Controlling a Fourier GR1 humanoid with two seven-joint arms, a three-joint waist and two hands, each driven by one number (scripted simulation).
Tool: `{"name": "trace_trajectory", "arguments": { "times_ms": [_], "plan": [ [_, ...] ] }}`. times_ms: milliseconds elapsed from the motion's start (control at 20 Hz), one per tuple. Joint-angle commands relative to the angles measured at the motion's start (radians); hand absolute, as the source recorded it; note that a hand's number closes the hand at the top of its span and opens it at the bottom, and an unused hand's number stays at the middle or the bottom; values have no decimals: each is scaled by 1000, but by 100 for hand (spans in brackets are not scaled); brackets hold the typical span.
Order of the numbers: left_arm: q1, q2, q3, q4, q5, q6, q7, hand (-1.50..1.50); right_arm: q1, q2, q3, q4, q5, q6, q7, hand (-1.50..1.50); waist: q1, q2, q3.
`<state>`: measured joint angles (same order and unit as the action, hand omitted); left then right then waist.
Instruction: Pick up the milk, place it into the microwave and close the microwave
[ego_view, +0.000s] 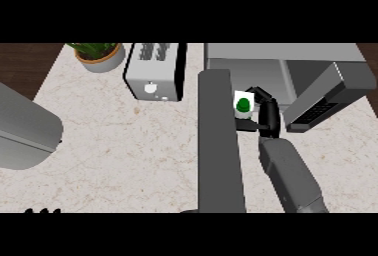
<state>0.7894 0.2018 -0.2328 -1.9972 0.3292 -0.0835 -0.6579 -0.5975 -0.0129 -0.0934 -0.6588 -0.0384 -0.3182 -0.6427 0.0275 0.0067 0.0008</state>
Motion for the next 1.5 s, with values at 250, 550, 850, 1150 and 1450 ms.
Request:
{"name": "trace_trajectory", "arguments": {
  "times_ms": [250,550,850,1150,1450],
  "plan": [
    [-34,9,4,30,10,-28,8,-150,-213,-60,-70,354,57,-134,-63,150,33,15,1],
    [-24,21,5,39,-1,-45,-8,-150,-247,-113,-81,442,77,-140,-127,150,57,27,3],
    [-70,25,11,59,2,-59,-7,-150,-306,-165,-64,482,120,-222,-137,150,77,40,4],
    [-28,28,-9,54,-6,-76,-27,-150,-340,-197,-67,503,138,-291,-160,150,108,45,5],
    [-53,44,32,58,14,-80,-19,-150,-354,-181,-135,469,80,-286,-226,150,107,49,6]
  ]
}}
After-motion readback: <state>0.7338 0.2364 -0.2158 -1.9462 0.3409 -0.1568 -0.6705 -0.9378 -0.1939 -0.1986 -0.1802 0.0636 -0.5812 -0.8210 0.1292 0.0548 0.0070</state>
